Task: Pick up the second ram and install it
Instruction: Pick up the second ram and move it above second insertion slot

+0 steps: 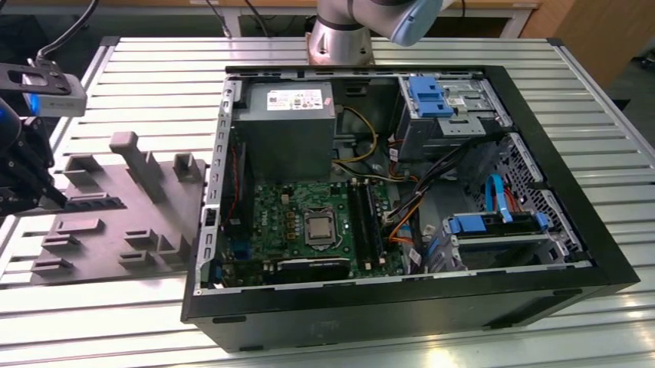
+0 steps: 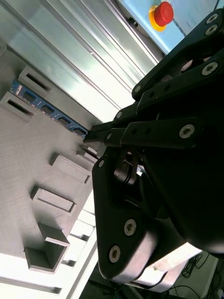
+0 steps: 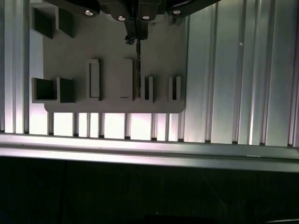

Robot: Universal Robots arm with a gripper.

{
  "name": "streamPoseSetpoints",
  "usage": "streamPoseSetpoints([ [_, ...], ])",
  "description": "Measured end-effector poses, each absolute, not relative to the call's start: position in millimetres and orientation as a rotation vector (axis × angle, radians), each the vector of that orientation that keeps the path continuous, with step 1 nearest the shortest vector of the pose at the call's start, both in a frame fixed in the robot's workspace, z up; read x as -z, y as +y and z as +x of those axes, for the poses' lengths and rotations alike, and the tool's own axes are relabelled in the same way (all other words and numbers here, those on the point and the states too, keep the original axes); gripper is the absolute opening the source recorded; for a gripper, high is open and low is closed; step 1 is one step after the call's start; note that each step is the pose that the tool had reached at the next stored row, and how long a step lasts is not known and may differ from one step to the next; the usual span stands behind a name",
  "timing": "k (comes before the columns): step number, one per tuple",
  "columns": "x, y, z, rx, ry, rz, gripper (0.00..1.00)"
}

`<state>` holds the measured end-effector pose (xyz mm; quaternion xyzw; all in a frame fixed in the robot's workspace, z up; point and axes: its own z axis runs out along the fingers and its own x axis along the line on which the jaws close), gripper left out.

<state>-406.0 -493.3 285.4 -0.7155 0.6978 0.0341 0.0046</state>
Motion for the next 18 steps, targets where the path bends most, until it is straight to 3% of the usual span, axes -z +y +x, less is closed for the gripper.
streamPoseSetpoints([
  [18,-298.2,-493.3,-406.1,-0.109,2.183,-2.239,0.11],
])
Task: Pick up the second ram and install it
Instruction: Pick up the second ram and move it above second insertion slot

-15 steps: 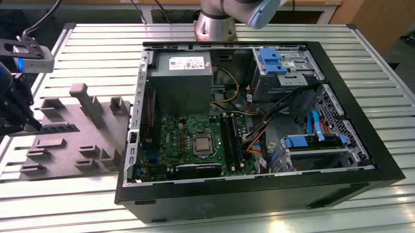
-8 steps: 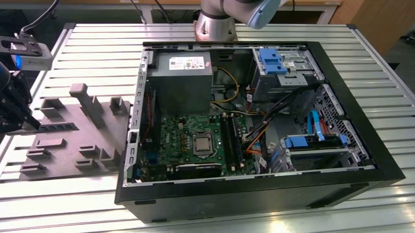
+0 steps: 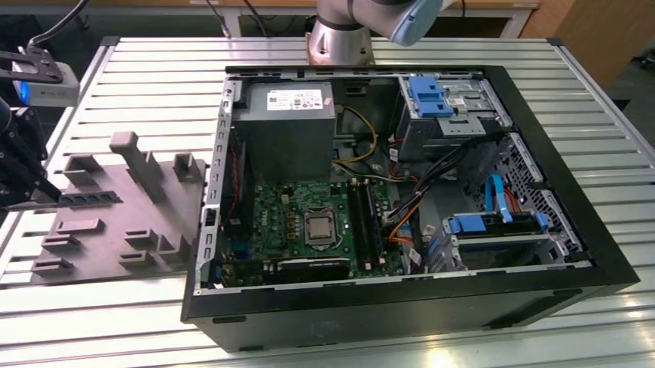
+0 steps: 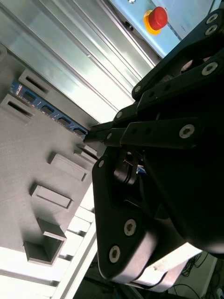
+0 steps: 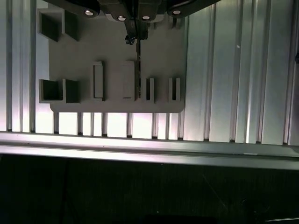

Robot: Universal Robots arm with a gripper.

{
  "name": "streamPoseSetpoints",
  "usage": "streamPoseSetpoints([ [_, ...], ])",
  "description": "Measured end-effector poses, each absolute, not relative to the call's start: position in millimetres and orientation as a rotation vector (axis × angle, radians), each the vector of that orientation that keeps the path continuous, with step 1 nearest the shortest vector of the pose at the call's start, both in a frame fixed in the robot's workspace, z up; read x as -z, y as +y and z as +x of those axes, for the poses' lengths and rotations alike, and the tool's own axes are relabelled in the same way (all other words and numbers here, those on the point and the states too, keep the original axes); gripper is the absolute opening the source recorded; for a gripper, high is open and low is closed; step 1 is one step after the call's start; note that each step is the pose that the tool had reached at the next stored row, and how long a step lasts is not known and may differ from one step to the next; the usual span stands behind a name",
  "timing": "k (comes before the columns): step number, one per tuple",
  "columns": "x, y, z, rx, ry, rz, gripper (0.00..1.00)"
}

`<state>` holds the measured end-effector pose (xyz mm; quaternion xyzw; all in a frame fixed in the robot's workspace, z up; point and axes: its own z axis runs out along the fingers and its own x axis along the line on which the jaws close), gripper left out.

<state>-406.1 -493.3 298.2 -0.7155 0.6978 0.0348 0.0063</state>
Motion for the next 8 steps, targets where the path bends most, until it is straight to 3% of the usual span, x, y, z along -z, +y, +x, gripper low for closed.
streamPoseSetpoints([
  [8,-303.5,-493.3,-406.1,-0.110,2.182,-2.237,0.11],
])
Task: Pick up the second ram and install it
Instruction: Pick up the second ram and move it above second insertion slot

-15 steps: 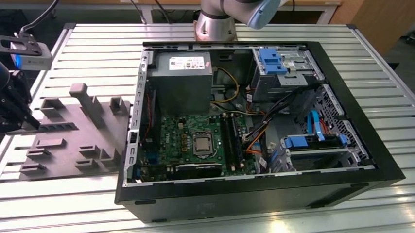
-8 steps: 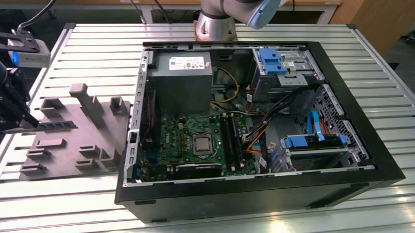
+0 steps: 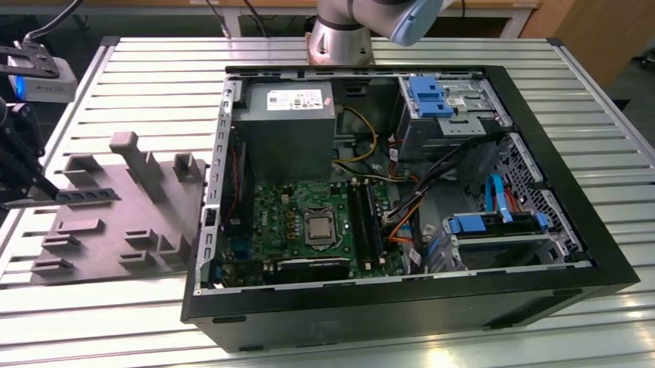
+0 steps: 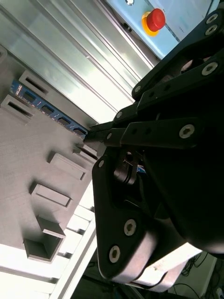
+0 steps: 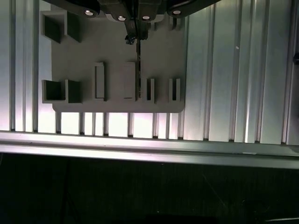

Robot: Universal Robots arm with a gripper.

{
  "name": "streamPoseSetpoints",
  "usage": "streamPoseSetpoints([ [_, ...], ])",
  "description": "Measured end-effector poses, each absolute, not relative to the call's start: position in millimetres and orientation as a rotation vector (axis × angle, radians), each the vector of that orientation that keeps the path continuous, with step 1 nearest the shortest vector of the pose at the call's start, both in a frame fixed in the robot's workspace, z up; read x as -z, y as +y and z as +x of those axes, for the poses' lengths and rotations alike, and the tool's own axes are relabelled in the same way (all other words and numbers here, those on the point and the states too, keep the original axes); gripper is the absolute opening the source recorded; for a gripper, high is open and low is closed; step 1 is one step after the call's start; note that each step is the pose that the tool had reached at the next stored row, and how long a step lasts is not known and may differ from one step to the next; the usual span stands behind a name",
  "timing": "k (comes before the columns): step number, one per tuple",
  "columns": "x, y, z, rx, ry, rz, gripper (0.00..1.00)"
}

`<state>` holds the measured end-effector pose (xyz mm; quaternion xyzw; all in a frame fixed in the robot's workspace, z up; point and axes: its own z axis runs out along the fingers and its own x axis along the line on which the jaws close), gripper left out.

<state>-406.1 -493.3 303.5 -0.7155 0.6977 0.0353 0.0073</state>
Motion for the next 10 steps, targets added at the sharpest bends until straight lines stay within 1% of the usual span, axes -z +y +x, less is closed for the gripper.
streamPoseSetpoints([
  [10,-310.1,-493.3,-406.1,-0.113,2.180,-2.236,0.11],
])
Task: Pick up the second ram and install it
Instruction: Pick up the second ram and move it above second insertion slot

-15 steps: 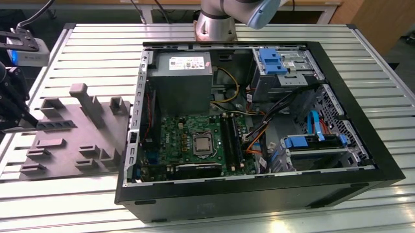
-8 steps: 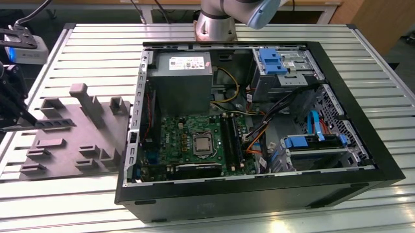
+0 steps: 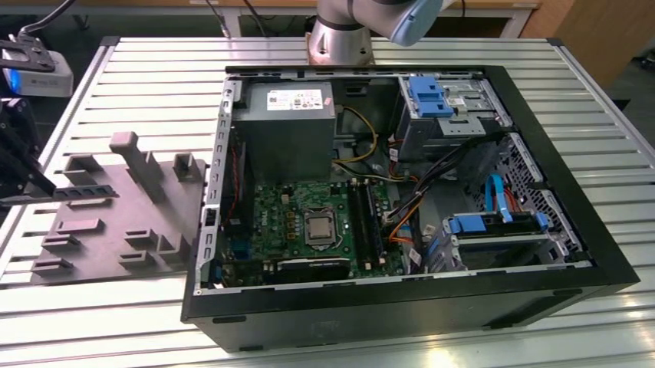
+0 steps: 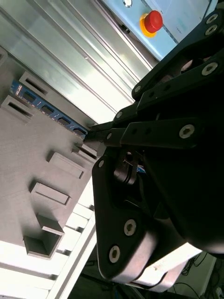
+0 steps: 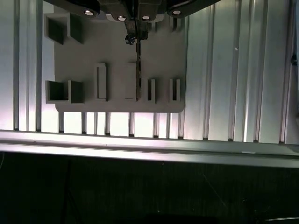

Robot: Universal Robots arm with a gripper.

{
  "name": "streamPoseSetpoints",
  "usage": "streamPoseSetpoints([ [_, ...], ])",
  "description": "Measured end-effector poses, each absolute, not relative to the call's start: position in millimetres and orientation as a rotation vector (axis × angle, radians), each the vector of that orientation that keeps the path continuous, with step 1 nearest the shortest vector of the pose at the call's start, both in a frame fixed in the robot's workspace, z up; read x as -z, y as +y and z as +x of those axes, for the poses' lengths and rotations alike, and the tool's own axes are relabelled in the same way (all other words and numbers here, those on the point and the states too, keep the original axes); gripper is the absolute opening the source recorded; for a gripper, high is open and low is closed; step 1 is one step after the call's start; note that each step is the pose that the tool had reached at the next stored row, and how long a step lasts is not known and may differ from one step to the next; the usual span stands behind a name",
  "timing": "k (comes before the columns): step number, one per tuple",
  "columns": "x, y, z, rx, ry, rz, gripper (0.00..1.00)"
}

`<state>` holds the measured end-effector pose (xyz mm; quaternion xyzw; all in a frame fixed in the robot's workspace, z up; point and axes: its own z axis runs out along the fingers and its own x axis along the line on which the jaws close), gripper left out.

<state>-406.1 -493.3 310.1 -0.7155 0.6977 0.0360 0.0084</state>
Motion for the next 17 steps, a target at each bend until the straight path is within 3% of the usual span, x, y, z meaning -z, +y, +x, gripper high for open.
streamPoseSetpoints([
  [17,-328.0,-493.3,-406.0,-0.117,2.175,-2.231,0.11],
])
